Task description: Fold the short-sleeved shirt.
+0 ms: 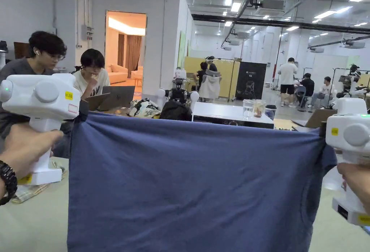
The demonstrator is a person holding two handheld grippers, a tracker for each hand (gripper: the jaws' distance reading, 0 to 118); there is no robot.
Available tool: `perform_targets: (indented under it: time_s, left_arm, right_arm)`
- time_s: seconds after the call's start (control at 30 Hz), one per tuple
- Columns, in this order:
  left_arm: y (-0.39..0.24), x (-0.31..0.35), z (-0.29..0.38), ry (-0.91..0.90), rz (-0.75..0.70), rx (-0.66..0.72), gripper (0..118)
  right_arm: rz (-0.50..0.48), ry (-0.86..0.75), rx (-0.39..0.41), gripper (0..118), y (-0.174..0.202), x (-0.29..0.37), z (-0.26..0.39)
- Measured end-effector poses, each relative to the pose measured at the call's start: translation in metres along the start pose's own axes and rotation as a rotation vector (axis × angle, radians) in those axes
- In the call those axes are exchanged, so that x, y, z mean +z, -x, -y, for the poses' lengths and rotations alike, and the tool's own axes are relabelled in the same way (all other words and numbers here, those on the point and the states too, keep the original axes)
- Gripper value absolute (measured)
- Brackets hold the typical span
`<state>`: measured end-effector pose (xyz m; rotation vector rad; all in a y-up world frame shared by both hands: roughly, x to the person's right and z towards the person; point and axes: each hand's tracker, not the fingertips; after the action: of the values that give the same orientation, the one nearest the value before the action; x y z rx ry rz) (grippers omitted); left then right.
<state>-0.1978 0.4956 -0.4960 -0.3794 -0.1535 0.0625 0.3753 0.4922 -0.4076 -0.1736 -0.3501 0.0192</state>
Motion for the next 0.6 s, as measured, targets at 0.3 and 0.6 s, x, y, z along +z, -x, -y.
perform_targets:
  time_s: [0.3, 0.6]
  left_arm:
    - [0.017, -0.028, -0.042, -0.090, -0.026, -0.026, 0]
    - [-0.007, -0.024, -0.029, -0.066, -0.044, -0.044, 0]
  right_arm:
    - [0.029, -0.093, 0.001, 0, 0.012, -0.027, -0.069]
    - [0.038, -0.091, 0.029, 0, 0.013, -0.020, -0.038]
